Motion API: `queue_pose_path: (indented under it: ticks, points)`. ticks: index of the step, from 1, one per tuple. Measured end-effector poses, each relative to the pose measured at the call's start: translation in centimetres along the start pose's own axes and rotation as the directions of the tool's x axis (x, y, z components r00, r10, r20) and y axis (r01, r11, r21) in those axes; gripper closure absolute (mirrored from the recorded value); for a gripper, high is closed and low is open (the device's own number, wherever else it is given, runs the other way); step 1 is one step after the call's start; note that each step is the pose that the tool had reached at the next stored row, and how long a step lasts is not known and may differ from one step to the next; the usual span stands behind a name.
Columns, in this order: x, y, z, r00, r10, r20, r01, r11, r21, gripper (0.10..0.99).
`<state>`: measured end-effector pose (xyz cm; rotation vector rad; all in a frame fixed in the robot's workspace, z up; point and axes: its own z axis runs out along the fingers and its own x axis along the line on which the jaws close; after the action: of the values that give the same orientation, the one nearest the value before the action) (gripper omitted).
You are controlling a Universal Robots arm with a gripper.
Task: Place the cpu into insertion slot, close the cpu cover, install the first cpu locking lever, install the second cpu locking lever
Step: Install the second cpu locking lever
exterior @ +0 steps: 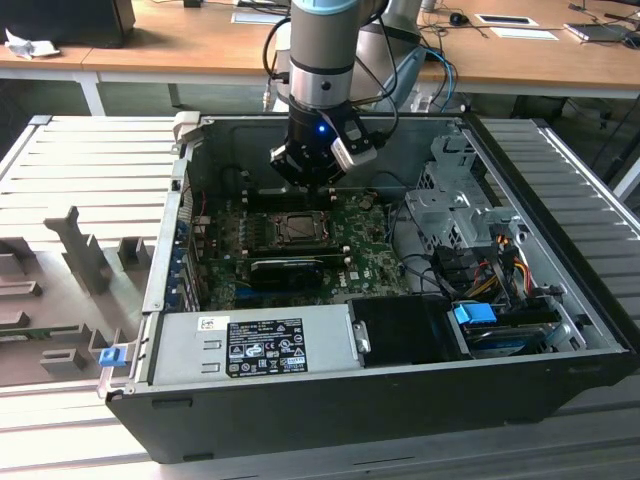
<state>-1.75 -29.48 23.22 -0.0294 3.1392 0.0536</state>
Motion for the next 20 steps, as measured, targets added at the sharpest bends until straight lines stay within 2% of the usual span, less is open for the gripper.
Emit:
queue_pose_path:
  ticks: [16,20]
  points:
    - [0.00,0.03,-0.75,1.0000,0.000,0.0001,0.000,1.0000,0.000,0.980]
    - [0.01,-0.37,-0.77,1.0000,0.000,0.0000,0.000,1.0000,0.000,0.980]
